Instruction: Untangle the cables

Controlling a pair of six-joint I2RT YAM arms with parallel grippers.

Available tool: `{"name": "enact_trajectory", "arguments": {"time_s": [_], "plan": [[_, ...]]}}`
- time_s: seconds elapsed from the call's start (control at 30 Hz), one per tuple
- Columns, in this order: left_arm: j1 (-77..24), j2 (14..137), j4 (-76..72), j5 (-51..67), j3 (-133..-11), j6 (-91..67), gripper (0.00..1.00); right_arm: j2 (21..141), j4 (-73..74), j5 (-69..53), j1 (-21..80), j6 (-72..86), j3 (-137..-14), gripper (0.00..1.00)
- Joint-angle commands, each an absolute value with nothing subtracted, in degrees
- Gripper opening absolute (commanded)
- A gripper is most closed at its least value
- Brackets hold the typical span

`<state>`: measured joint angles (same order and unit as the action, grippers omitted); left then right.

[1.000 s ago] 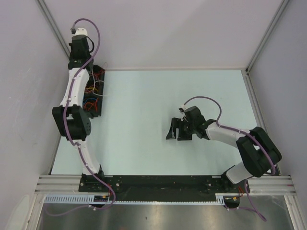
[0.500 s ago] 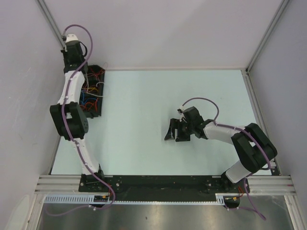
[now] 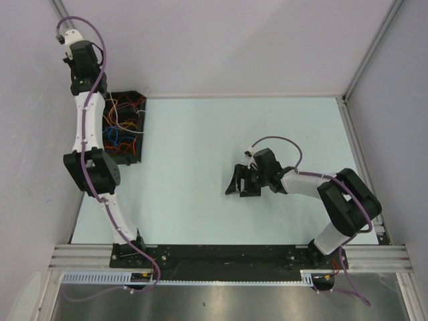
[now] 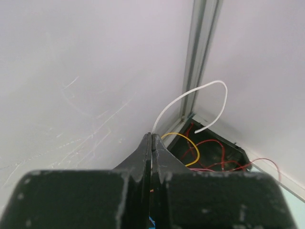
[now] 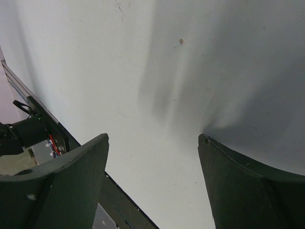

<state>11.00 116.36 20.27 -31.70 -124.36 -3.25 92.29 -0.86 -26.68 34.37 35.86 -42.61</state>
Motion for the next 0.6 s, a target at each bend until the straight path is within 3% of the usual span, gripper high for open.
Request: {"name": "enact_trajectory", "arguments": {"time_s": [0.0, 0.2, 0.57], "plan": [[11.5, 111.7, 20.6, -26.2, -125.6, -8.3, 0.00, 94.7, -1.4, -26.0, 35.2, 36.2, -43.2, 0.80], [11.3, 109.8, 19.5, -23.2, -127.2, -11.7, 0.00, 96.5, -2.5, -26.7, 36.1, 37.5, -44.5, 0.80], [10.7, 106.7, 11.3, -28.2, -135.7, -10.0, 0.00, 98.3, -0.7, -25.8, 38.9, 38.5, -47.1, 0.80]]}}
